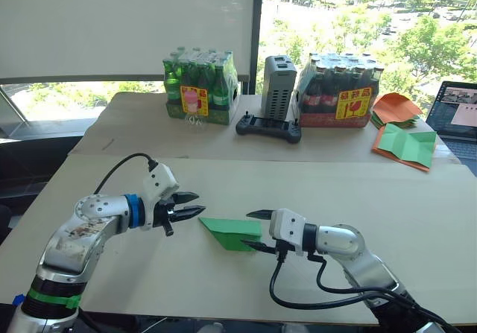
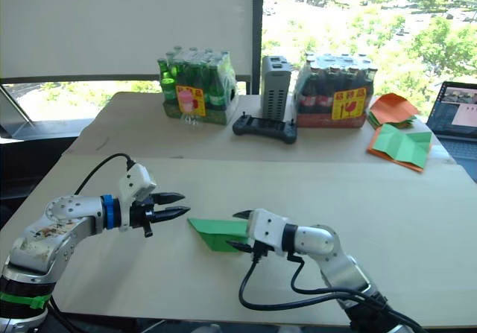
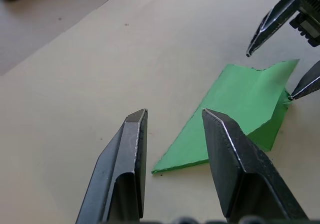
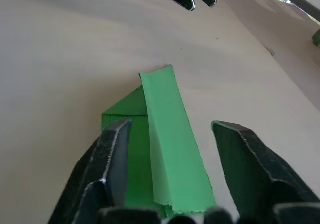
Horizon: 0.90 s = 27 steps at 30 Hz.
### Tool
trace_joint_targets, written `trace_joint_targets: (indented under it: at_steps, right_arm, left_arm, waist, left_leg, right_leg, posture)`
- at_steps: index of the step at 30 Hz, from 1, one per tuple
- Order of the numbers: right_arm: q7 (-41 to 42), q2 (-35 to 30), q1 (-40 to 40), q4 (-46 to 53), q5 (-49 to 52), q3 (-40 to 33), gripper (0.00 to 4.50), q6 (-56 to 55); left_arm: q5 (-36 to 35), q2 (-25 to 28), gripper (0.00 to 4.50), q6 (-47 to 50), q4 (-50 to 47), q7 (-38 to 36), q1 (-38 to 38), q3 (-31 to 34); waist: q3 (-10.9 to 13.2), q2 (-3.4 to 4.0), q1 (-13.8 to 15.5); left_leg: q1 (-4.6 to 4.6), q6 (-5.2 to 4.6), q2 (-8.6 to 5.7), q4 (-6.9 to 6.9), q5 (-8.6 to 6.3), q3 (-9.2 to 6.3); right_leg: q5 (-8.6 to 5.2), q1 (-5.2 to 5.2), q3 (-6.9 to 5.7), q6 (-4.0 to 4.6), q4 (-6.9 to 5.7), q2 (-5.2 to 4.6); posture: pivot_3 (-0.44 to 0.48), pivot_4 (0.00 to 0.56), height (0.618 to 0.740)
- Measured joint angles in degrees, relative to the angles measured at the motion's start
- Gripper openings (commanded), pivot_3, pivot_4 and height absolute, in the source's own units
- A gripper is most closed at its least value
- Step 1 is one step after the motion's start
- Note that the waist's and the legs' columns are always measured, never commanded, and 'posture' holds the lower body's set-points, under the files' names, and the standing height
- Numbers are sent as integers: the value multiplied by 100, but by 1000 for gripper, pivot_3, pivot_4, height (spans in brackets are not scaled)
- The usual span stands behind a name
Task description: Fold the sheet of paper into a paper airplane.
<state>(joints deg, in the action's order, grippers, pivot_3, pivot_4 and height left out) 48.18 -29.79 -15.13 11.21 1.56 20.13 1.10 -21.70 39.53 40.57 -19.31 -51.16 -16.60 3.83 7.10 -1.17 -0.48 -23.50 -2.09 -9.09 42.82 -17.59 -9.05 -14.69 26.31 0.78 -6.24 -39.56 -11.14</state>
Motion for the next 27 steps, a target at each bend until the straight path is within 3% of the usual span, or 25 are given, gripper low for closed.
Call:
trace_joint_targets:
  at_steps: [5,15,26,27]
  right_arm:
    - [151,-1,-25,-108,-85,71,14,-242]
    - [436,-228,-25,-180,-127,104,14,-608]
    - [895,-508,-35,-422,-32,21,14,-1200]
    - [911,-505,-35,-440,-32,21,0,-1200]
  left_arm:
    - [-173,-107,1846,-20,62,226,86,271]
    - [-583,-344,1846,8,143,418,111,360]
    - [-780,-150,1846,-107,429,-180,202,-15]
    - [-778,-139,1586,-138,453,-215,203,-32]
  waist:
    - [0,0,-26]
    - [0,0,-8]
    - [0,0,-11]
    - [0,0,-9]
  left_leg:
    - [3,3,2,-2,1,1]
    - [2,3,0,2,1,1]
    - [2,3,2,1,1,3]
    - [2,3,1,1,1,2]
  right_leg:
    - [-1,2,3,1,-7,2]
    - [-1,1,3,2,-9,0]
    - [-2,1,4,3,-9,0]
    - [-2,1,4,3,-9,0]
  posture:
    - [0,150,675]
    - [0,150,675]
    - [0,150,675]
    - [0,150,675]
